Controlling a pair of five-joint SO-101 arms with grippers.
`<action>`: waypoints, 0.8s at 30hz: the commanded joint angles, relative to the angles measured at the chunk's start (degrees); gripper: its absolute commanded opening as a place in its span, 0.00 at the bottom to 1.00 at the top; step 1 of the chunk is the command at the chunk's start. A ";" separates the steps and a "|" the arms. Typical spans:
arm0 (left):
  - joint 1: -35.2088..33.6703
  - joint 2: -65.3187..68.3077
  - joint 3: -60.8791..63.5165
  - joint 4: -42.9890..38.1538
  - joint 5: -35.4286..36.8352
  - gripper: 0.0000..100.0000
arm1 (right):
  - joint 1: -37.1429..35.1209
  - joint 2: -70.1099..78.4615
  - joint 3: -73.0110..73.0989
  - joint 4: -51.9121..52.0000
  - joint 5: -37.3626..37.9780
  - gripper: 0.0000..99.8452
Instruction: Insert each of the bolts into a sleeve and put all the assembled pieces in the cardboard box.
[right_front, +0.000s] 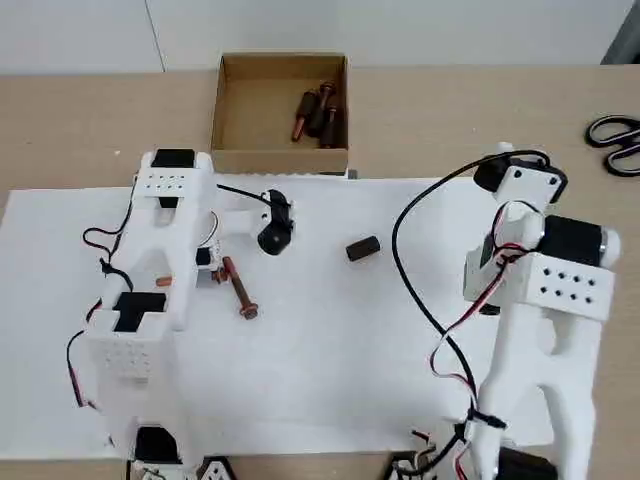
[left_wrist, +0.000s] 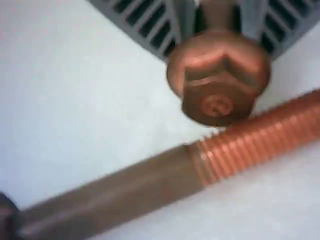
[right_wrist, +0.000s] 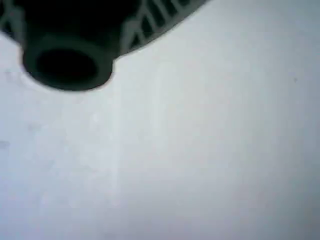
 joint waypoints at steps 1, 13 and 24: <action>0.00 -9.58 -1.27 2.20 -7.65 0.00 | -4.18 -7.08 -0.79 0.84 0.18 0.00; 1.05 -29.10 -1.36 1.23 18.90 0.01 | -9.71 -17.19 -0.44 1.10 0.35 0.00; 0.62 -50.90 4.97 -13.63 42.64 0.01 | -12.88 -41.36 6.86 -0.13 0.09 0.00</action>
